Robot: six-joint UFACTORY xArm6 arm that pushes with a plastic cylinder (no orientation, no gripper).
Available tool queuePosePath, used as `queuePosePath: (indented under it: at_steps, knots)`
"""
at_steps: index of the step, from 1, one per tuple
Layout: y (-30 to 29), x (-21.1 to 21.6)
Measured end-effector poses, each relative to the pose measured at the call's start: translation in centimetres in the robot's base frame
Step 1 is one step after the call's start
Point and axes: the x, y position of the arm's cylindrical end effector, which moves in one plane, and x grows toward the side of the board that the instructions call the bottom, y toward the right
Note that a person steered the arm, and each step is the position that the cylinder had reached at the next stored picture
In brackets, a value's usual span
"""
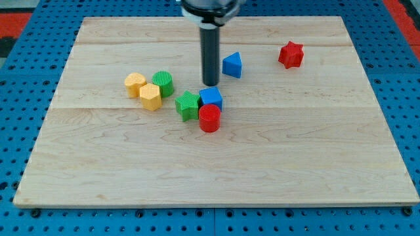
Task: Move your arm towards the bottom diagonally to the red circle
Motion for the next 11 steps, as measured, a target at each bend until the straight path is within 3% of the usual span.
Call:
queuePosePath:
  at_steps: [2, 3, 4, 5, 9, 11]
  knots:
    - [3.9, -4.9]
    - [4.1, 0.5]
    - [5.7, 8.6]
    - [5.3, 12.9]
    - [4.2, 14.4]
    - [-3.5, 14.4]
